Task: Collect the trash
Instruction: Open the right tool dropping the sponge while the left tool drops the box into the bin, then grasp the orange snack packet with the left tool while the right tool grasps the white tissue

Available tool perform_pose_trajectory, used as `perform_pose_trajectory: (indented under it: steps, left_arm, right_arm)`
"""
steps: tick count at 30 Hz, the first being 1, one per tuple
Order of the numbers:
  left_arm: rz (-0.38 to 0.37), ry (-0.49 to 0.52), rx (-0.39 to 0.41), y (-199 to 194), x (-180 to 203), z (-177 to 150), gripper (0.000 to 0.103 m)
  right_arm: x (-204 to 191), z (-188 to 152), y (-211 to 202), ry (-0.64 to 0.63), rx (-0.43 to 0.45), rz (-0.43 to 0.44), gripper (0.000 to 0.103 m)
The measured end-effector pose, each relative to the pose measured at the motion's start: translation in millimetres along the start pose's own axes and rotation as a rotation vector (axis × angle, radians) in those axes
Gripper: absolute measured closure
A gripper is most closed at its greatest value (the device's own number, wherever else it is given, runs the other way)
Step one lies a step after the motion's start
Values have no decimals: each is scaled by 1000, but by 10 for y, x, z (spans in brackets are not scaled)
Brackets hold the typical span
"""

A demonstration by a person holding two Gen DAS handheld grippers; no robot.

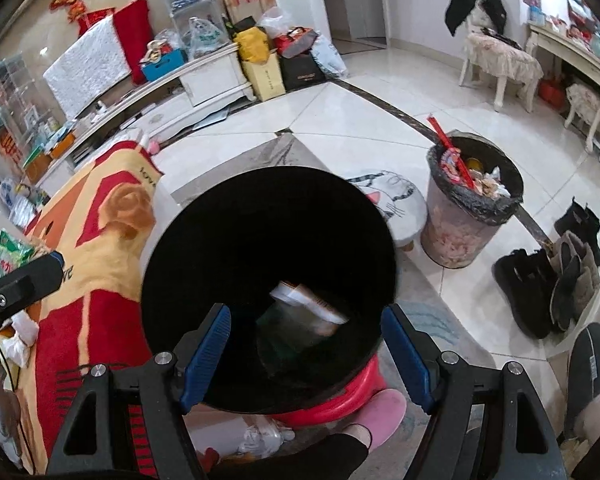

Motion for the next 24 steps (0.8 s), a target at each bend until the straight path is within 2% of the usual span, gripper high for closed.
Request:
perform_pose_trajectory:
  steps: [3, 11, 15, 24]
  left_arm:
    - [67, -13, 31, -142, -94, -55, 35]
    - [157, -78, 73, -517, -392, -206, 35]
    - [173, -102, 71, -694, -539, -320, 35]
    - [212, -167, 100, -1265, -999, -617, 35]
  right_arm:
    - [-126, -25, -9, -8, -5, 9, 28]
    - [-537, -79, -126, -63, 3, 39, 28]
    - [-787, -117, -150, -105, -3, 59, 28]
    - [-1506, -244, -209, -196, -31, 170, 28]
Point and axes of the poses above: each gripper's, at about its wrist camera, not at the fingertips, and y roughly the way its jaws point, x to its right, z to its top, the point moved 3 cm from there along y, roughly the way its jaws point, and after that the axes turned 1 degree about y, right-handed, at the moved point
